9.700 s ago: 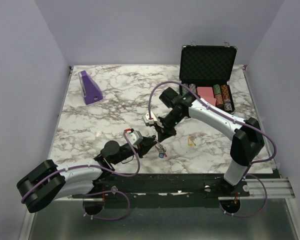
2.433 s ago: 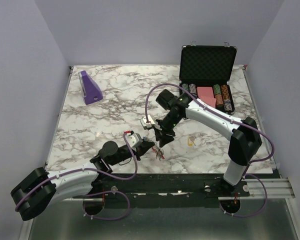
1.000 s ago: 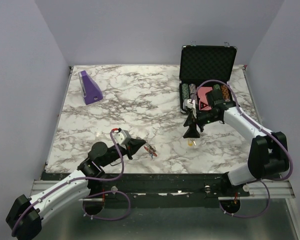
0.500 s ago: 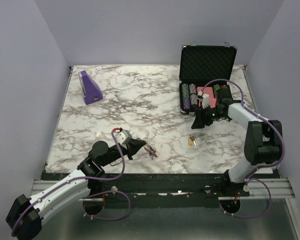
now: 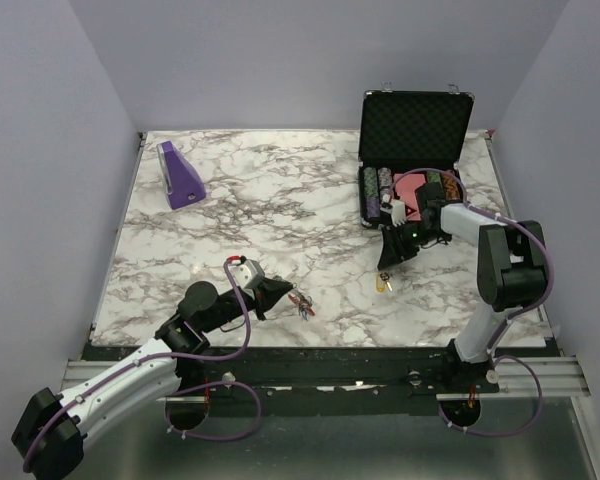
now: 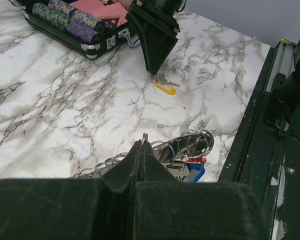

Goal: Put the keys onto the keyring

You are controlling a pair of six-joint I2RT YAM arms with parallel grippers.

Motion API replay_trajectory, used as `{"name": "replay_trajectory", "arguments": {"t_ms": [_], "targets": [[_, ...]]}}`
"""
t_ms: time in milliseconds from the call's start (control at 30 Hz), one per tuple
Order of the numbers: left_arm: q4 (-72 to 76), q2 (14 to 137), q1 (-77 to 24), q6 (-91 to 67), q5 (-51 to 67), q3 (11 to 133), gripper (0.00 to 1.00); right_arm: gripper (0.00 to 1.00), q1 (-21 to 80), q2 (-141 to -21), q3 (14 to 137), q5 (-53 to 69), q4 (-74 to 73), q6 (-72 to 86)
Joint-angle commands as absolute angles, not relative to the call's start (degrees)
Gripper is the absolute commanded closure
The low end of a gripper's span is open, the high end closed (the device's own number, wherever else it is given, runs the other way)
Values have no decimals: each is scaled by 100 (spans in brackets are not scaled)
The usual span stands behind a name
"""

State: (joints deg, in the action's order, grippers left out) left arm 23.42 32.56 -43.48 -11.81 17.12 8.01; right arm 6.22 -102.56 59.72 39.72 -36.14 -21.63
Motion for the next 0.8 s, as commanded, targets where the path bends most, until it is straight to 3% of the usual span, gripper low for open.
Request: {"name": "replay_trajectory", "arguments": {"t_ms": [0, 333, 767], "targets": [[2470, 3252, -4315, -1125, 1837, 949, 100, 56, 686, -10415, 6249, 3744, -3937, -2320], [2417, 3278, -4315, -1116, 1837, 976, 100, 62, 773, -10810, 6820, 3577, -4675, -2672], [2382, 3278, -4316, -1090, 1811, 984, 100, 59, 949, -11302, 7549, 3358, -5659, -2953]]}}
